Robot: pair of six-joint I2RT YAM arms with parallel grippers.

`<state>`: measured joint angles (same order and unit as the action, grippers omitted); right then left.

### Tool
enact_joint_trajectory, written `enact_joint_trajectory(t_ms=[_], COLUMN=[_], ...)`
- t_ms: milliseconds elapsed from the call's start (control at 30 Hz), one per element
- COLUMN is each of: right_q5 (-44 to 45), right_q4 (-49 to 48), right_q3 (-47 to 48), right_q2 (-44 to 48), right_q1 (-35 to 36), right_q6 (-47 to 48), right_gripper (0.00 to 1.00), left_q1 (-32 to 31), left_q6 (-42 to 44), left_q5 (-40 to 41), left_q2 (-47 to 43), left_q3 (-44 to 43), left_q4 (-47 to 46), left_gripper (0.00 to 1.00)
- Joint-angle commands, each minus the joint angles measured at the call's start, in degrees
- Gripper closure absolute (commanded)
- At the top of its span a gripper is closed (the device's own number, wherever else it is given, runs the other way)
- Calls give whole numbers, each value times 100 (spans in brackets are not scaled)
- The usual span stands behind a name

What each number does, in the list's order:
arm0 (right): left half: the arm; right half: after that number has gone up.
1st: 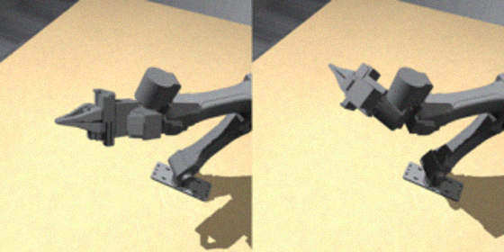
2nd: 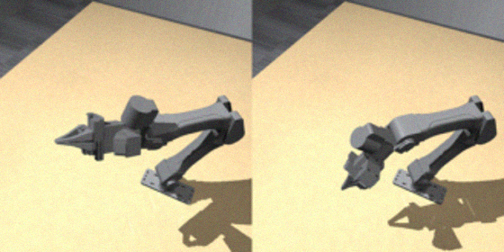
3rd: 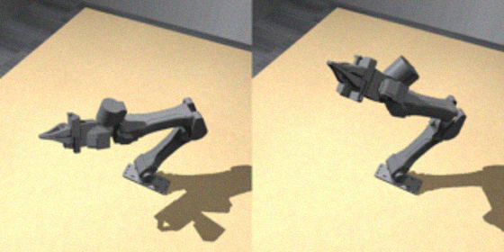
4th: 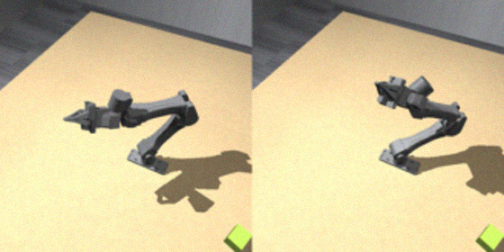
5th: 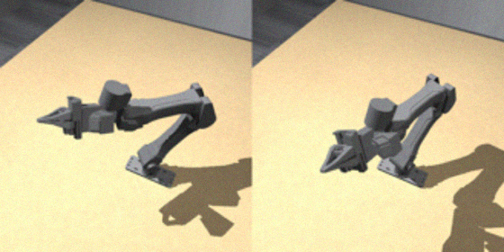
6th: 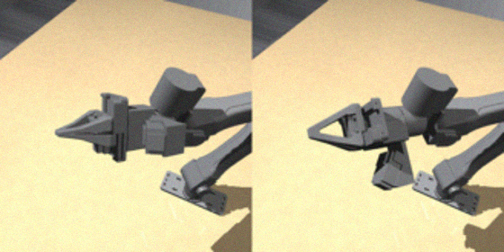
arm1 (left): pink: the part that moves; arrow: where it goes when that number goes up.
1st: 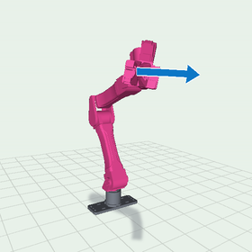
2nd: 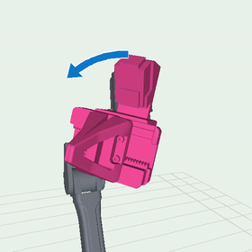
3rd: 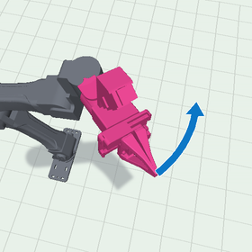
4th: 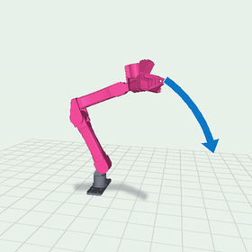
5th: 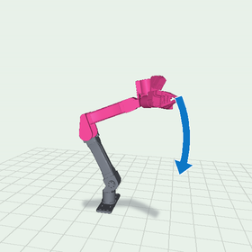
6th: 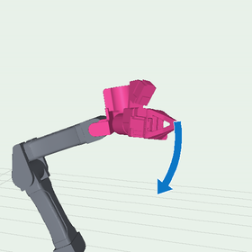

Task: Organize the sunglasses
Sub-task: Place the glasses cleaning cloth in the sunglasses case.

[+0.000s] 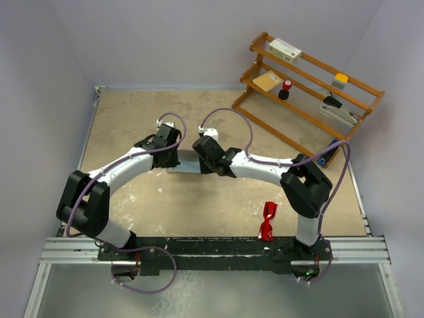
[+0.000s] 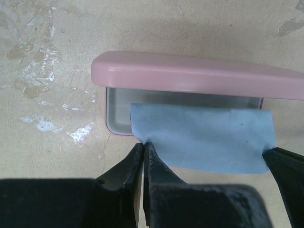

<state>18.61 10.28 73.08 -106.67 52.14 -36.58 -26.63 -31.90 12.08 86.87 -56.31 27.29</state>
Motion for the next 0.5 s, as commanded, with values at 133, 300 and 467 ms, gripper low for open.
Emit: enact_joint_trajectory(t_ms=[133, 300, 467], right_q5=[274, 368, 417], right_q4=[-117, -133, -187], right_q3=[439, 556, 588], right_q2=[54, -9, -85], right_q1=[64, 77, 77], right_q6=[40, 106, 87], right_gripper=[100, 100, 100], left_q1=[49, 68, 117], left_q6=[201, 230, 253], left_q5=[-25, -7, -20], left_q2=[-267, -254, -236], left_q3=[-124, -161, -125], left_q4=[-154, -181, -252], left_gripper=[100, 100, 100])
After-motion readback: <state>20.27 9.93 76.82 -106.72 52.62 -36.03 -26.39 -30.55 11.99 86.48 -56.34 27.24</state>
